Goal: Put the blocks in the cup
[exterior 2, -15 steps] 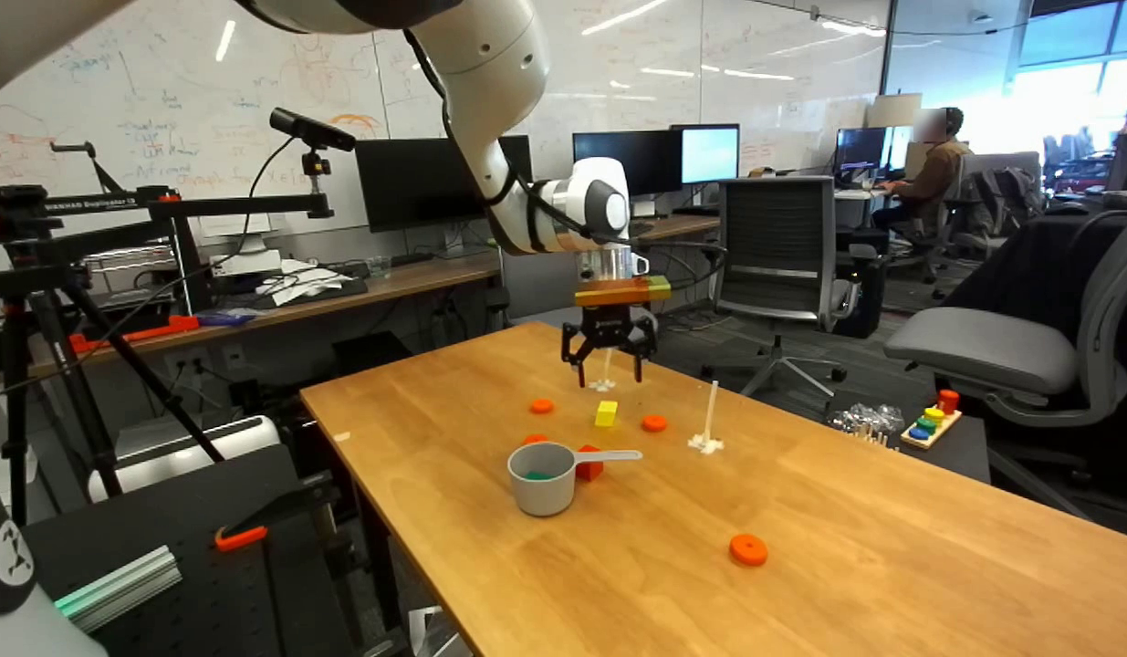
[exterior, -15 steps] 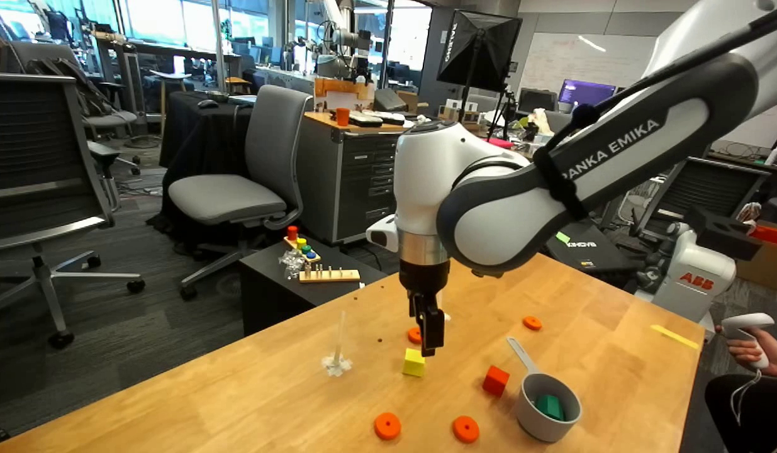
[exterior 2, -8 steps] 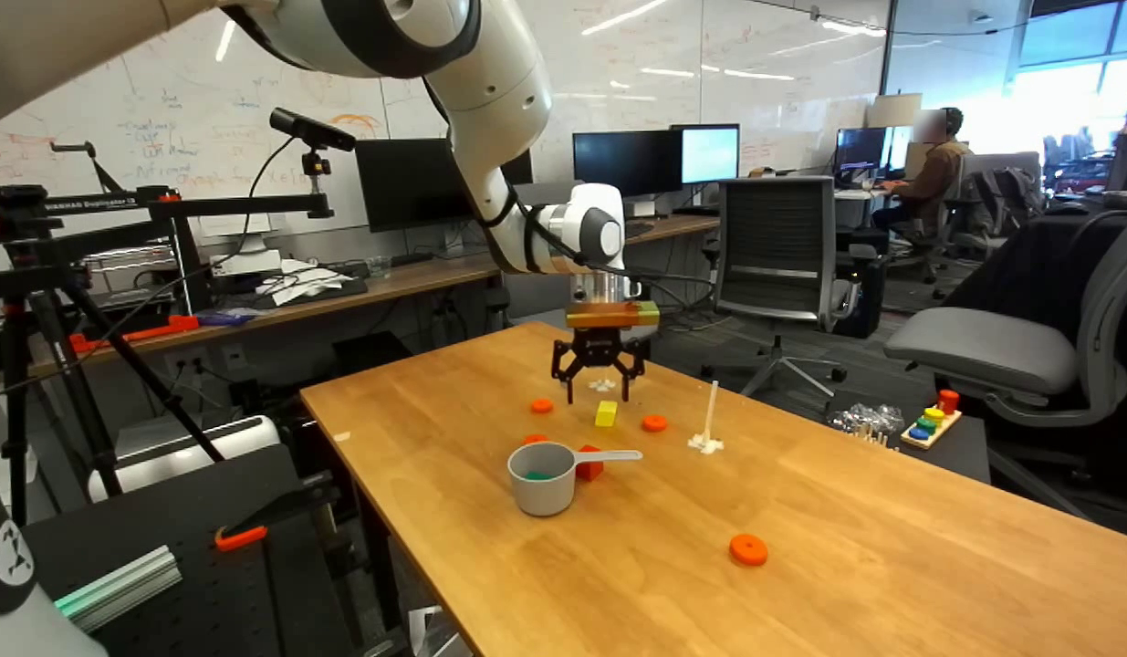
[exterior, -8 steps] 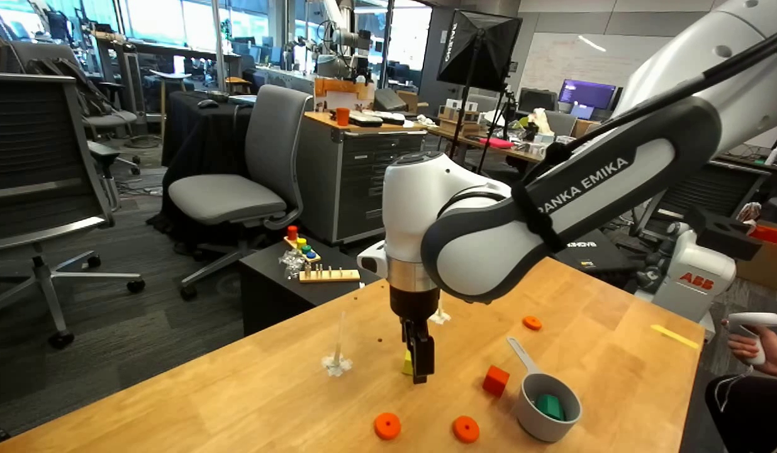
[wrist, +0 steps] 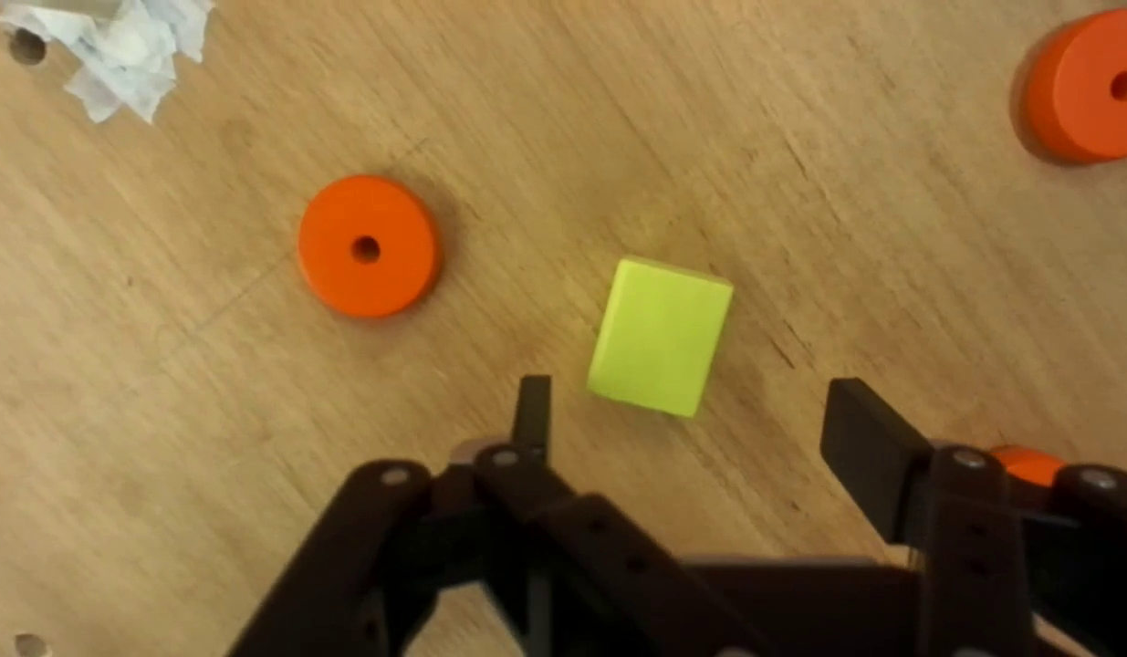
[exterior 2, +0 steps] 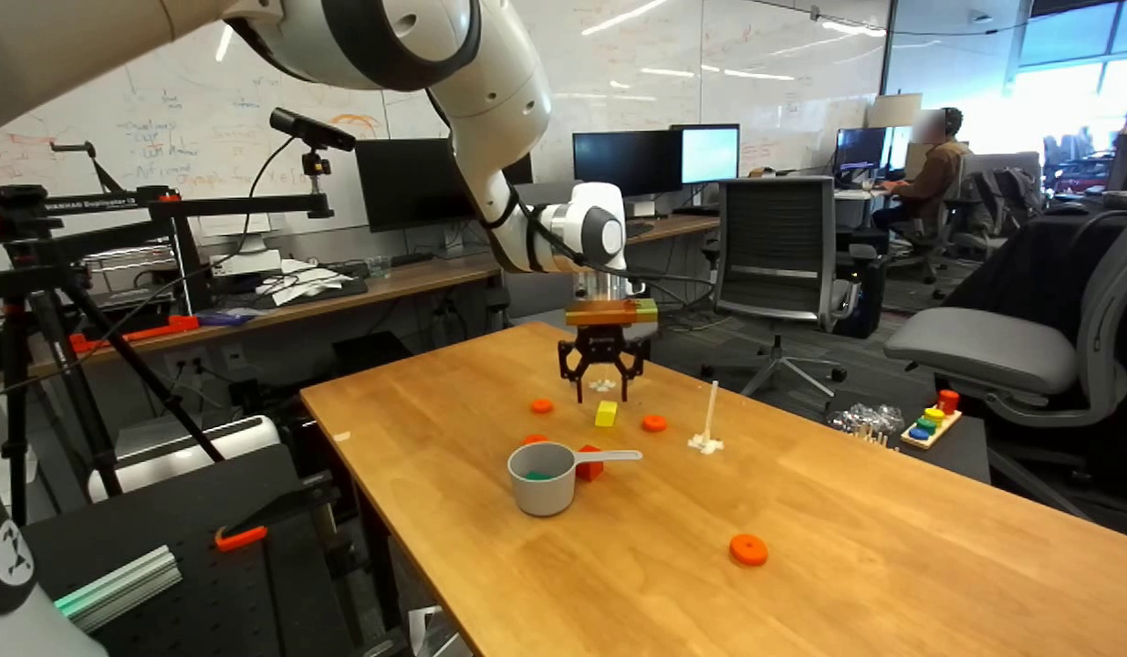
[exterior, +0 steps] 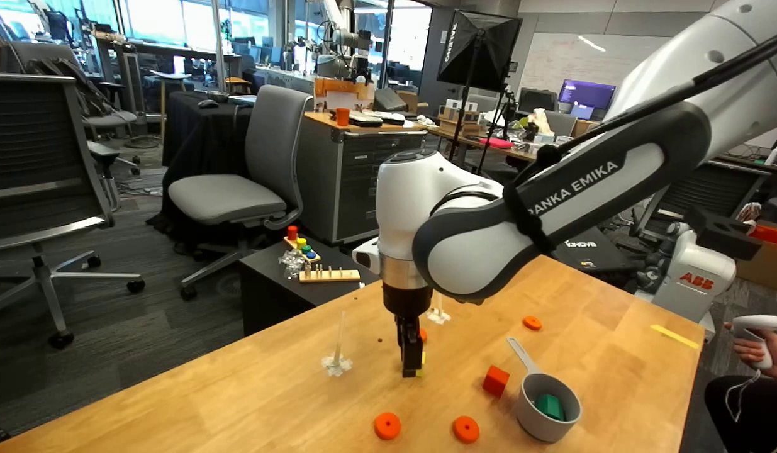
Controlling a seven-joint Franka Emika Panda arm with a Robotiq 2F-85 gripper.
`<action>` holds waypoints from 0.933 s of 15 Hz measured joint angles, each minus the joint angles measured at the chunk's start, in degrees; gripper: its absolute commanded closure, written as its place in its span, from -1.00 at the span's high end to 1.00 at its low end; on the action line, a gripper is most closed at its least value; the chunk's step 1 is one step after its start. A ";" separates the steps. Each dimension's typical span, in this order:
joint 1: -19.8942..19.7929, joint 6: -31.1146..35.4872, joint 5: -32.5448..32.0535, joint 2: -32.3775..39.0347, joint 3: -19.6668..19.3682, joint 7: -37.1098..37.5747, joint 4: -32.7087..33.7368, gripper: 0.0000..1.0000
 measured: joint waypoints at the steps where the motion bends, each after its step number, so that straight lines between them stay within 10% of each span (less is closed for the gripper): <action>1: 0.00 -0.01 0.04 0.13 -0.04 0.45 0.06 0.99; 12: -0.22 0.35 5.91 0.46 -2.17 10.69 0.16 1.00; 13: -0.28 0.34 6.25 0.46 -2.61 11.71 0.17 0.50; 14: -0.36 0.35 6.54 0.46 -2.99 12.41 0.18 0.49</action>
